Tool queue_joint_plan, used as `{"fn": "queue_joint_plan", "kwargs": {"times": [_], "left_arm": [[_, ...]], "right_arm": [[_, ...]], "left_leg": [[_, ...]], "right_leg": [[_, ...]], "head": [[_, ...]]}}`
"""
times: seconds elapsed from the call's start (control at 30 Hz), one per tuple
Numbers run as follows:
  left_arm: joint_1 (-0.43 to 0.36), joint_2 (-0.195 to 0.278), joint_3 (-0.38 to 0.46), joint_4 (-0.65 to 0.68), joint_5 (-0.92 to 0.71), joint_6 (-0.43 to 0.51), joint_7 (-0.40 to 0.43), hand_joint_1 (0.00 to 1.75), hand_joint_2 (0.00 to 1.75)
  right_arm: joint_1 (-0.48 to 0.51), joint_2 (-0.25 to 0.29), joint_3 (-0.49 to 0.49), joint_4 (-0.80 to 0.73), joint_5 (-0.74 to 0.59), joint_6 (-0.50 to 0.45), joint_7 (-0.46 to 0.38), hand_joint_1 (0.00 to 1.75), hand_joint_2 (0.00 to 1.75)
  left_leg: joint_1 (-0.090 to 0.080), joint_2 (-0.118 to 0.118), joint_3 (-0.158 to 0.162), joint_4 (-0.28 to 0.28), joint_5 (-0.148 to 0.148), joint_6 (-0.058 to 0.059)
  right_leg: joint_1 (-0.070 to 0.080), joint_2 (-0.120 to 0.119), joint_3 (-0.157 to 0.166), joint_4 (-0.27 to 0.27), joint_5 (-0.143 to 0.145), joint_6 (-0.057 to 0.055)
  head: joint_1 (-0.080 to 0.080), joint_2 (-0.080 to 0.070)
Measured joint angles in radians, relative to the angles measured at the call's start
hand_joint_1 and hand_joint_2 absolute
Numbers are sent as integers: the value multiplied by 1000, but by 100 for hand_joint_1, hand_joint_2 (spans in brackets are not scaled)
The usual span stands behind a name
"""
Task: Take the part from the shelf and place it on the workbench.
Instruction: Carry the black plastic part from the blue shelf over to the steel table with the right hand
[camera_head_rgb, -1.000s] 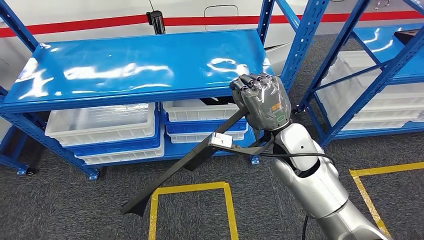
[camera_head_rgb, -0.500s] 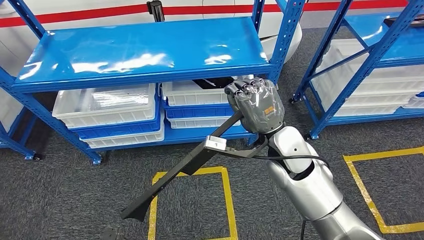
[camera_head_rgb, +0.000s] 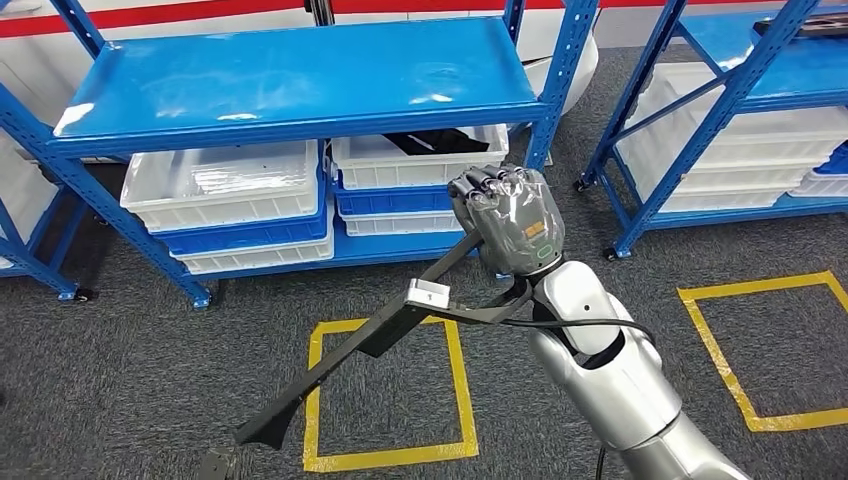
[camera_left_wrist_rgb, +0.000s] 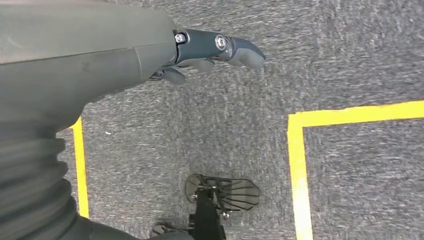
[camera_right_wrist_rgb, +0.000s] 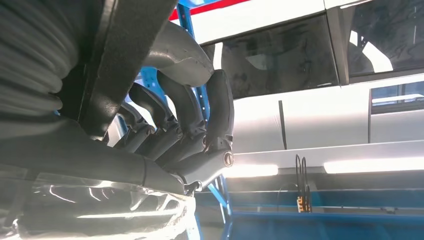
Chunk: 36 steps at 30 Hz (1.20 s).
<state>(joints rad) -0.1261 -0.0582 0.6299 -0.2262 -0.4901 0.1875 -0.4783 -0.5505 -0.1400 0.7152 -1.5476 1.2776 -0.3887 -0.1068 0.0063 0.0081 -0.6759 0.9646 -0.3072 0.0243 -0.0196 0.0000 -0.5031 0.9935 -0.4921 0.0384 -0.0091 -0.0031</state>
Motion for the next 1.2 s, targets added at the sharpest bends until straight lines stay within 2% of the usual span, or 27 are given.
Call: {"fn": "queue_joint_plan", "kwargs": {"times": [0.07, 0.13, 0.17, 0.23, 0.27, 0.3, 0.33, 0.37, 0.4, 0.43, 0.5, 0.53, 0.57, 0.63, 0.67, 0.7, 0.77, 0.8, 0.83, 0.87, 0.9, 0.97, 1.03, 1.07, 1.13, 1.17, 1.2], "left_arm": [[2, 0, 2, 0, 0, 1, -1, 0, 175], [5, 1, 4, 0, 0, 1, -2, 0, 175], [7, 1, 4, 0, -1, 1, -2, 0, 175], [9, 1, 4, 0, -3, 0, -4, 0, 175], [9, 0, 3, 0, -5, 0, -4, 0, 175], [9, 0, 3, 0, -7, 0, -5, 0, 175], [9, 1, 3, 0, -10, 0, -5, 0, 175], [9, 1, 3, 0, -12, 0, -5, 0, 175], [9, 1, 3, 0, -13, 0, -5, 0, 175], [8, 2, 3, 0, -14, -1, -5, 0, 175], [3, 3, 3, 0, -15, -1, -5, 0, 175], [2, 4, 3, 0, -15, -1, -5, 0, 175], [1, 4, 3, 0, -15, -1, -5, 0, 175], [2, 4, 3, 0, -15, -2, -5, 0, 175], [1, 4, 3, 0, -15, -2, -5, 0, 175], [1, 3, 3, 0, -14, -2, -5, 0, 175], [1, 3, 4, 0, -12, -2, -5, 0, 175], [1, 3, 4, 0, -11, -2, -6, 0, 175], [2, 3, 4, 0, -10, -2, -6, 0, 175], [2, 3, 5, 0, -10, -2, -7, 0, 175], [2, 3, 6, 0, -9, -2, -7, 0, 175], [2, 1, 8, 0, -9, -1, -8, 0, 175], [3, 0, 11, 0, -9, 0, -8, 0, 175], [3, 2, 12, 0, -9, 1, -8, 0, 175], [5, 5, 15, 0, -9, 3, -8, 0, 175], [6, 5, 16, 0, -10, 3, -8, 0, 175], [9, 5, 17, 0, -11, 4, -8, 0, 175]], "right_arm": [[3, 4, 0, 0, 3, 3, -1, 175, 175], [6, 7, 1, 1, 7, 8, -2, 175, 175], [7, 10, 2, 1, 10, 10, -2, 175, 175], [9, 17, 2, 1, 16, 12, -1, 175, 175], [11, 19, 2, 1, 20, 12, 0, 175, 175], [15, 20, 2, 1, 26, 11, 2, 175, 175], [21, 21, 1, 1, 31, 11, 5, 175, 175], [27, 21, 1, 1, 35, 11, 6, 175, 175], [33, 21, 0, 1, 38, 11, 8, 175, 175], [36, 21, 0, 1, 39, 11, 8, 175, 175], [39, 21, -2, -3, 41, 10, 9, 175, 175], [39, 21, -4, -5, 42, 10, 9, 175, 175], [40, 21, -5, -7, 42, 9, 9, 175, 175], [41, 21, -6, -8, 44, 9, 9, 175, 175], [41, 20, -7, -9, 45, 10, 9, 175, 175], [42, 20, -8, -9, 47, 11, 9, 175, 175], [42, 20, -8, -10, 48, 12, 9, 175, 175], [44, 20, -8, -10, 49, 12, 9, 175, 175], [46, 20, -8, -10, 50, 13, 9, 175, 175], [48, 20, -8, -10, 51, 13, 8, 175, 175], [50, 20, -8, -10, 52, 13, 8, 175, 175], [51, 22, -8, -10, 55, 13, 7, 175, 175], [50, 27, -9, -12, 58, 13, 5, 175, 175], [49, 29, -9, -12, 58, 13, 3, 175, 175], [52, 30, -10, -11, 60, 13, 1, 175, 175], [54, 29, -10, -9, 60, 14, 0, 175, 175], [58, 29, -11, -8, 61, 15, 0, 175, 175]], "left_leg": [[0, 0, -8, -2, 20, -12], [5, -3, -15, 2, 17, -22], [8, -5, -26, 27, -15, -28], [15, -8, -62, 139, -121, -40], [17, -8, -81, 215, -169, -45], [18, -8, -92, 280, -197, -50], [21, -8, -91, 320, -206, -53], [24, -8, -71, 324, -196, -55], [27, -8, -31, 290, -176, -56], [30, -8, 25, 224, -159, -56], [28, -13, 128, 87, -159, -51], [25, -15, 153, 47, -167, -45], [20, -18, 159, 32, -173, -38], [14, -15, 147, 27, -156, -17], [12, -12, 139, 23, -145, -5], [11, -10, 129, 19, -132, 8], [8, -6, 102, 18, -107, 23], [6, -6, 86, 18, -95, 27], [4, -5, 69, 18, -82, 27], [3, -5, 52, 19, -69, 26], [2, -5, 36, 20, -56, 24], [-1, -7, 7, 23, -33, 16], [-4, -7, -13, 27, -12, 5], [-6, -8, -20, 28, -1, 2], [-3, -10, -33, 32, 16, -5], [-1, -11, -44, 44, 7, -10], [2, -11, -58, 66, -20, -17]], "right_leg": [[9, 3, 9, -34, -3, -13], [-2, 1, -5, -35, 11, -31], [-8, -1, -10, -36, 21, -43], [-13, -4, -26, -36, 43, -60], [-12, -5, -37, -36, 54, -63], [-11, -5, -49, -35, 63, -61], [-11, -5, -61, -35, 72, -59], [-11, -5, -73, -34, 82, -55], [-12, -5, -86, -33, 91, -51], [-13, -4, -96, -31, 99, -46], [-11, -2, -113, -26, 113, -31], [-10, -2, -117, -25, 120, -23], [-10, -3, -119, -26, 127, -15], [-8, -3, -125, -24, 133, 0], [-7, -3, -136, -9, 118, 0], [-6, -3, -152, 25, 86, -6], [-6, -3, -196, 151, -5, -23], [-7, -3, -214, 222, -41, -24], [-7, -3, -220, 276, -57, -20], [-6, -3, -212, 300, -54, -11], [-6, -3, -185, 286, -35, -1], [-4, -3, -83, 167, -6, 7], [4, 0, 10, 29, -22, -5], [3, 2, 29, -7, -32, -13], [-8, 3, 12, -4, -27, -19], [-14, 1, 0, 5, -22, -23], [-16, -1, -12, 13, -16, -29]], "head": [[-1, 0], [0, 0], [0, 0], [-1, 0], [-1, 0], [-2, 0], [-2, 0], [-2, 0], [-2, 0], [-2, 0], [-1, 0], [0, 0], [1, 0], [2, 0], [2, 0], [4, 0], [7, 0], [8, 0], [9, 0], [9, 0], [9, 0], [10, 0], [8, 0], [7, 0], [5, 0], [4, 0], [2, 0]]}}
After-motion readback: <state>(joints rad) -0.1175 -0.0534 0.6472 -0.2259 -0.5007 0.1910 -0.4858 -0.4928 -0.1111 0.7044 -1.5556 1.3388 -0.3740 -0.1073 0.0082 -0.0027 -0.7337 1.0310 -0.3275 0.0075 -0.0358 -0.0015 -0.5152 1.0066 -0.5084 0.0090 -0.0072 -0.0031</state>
